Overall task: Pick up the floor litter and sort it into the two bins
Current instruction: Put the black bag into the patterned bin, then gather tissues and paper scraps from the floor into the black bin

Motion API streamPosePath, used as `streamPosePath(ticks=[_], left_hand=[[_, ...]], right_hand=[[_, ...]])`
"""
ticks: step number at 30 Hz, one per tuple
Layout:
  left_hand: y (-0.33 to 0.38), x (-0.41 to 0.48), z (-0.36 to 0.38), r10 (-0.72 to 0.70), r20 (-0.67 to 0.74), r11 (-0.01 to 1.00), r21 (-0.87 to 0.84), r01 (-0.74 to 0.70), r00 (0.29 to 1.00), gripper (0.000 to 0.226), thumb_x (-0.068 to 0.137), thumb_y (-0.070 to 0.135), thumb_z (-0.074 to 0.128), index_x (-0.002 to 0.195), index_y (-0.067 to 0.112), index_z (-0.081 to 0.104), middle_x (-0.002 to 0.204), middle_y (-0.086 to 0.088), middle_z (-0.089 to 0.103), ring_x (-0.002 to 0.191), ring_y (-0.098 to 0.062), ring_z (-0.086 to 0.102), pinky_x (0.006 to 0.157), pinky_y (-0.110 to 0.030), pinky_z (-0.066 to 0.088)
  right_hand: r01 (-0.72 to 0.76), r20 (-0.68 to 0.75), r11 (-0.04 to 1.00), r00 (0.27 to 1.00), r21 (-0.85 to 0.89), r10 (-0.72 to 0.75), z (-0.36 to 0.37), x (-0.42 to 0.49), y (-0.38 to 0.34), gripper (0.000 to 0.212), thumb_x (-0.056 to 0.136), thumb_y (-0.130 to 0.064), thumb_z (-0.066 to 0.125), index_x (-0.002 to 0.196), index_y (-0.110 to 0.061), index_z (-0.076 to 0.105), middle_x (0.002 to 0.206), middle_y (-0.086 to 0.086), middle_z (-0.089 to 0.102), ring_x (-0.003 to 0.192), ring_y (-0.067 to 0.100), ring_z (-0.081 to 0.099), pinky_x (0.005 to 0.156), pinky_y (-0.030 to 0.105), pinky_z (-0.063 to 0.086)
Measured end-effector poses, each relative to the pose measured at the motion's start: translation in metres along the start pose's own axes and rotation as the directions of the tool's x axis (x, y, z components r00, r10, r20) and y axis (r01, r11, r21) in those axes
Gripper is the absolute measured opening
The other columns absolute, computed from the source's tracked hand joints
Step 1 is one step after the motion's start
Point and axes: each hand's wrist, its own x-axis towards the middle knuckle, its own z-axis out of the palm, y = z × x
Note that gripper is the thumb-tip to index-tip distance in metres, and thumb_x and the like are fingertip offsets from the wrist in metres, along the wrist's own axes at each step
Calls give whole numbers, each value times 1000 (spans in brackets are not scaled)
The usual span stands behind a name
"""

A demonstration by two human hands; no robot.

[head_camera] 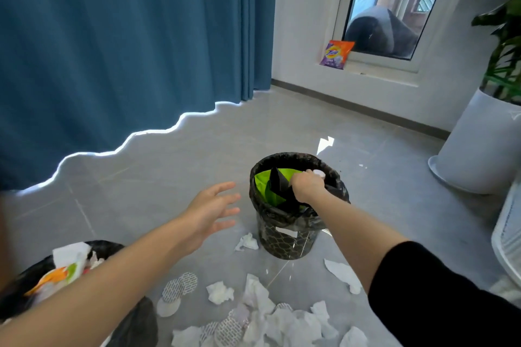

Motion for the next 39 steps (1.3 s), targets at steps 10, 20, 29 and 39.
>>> streamPosePath(ticks=[10,20,29,39], left_hand=[[-18,15,1,-26,-57,996,83,31,998,32,96,11,49,126,21,51,123,-5,57,102,-21,56,82,-33,51],[-43,23,6,-33,-4,988,149,33,999,31,96,14,48,126,23,51,128,-4,54,101,-18,54,81,-32,50],[-68,37,26,5,-4,993,119,-4,1000,38,96,8,44,133,16,47,106,-5,54,93,-18,52,75,-31,46],[-182,38,35,-24,-10,966,256,26,1000,37,94,8,41,129,17,49,133,-10,50,104,-25,54,83,-31,48]], right_hand=[[-32,312,978,949,204,-34,60,31,15,44,89,-5,37,131,-7,51,130,15,54,116,36,52,98,46,46],[-51,103,988,994,144,36,46,-19,6,43,97,-27,26,131,-19,51,145,9,39,139,33,18,112,64,-2],[154,-434,977,898,146,-77,27,-71,-18,36,93,-17,42,125,-20,57,122,2,59,117,25,43,86,36,37],[-10,87,961,996,278,-14,110,-142,-39,37,87,-16,43,121,-24,56,124,4,59,112,26,54,89,36,49]])
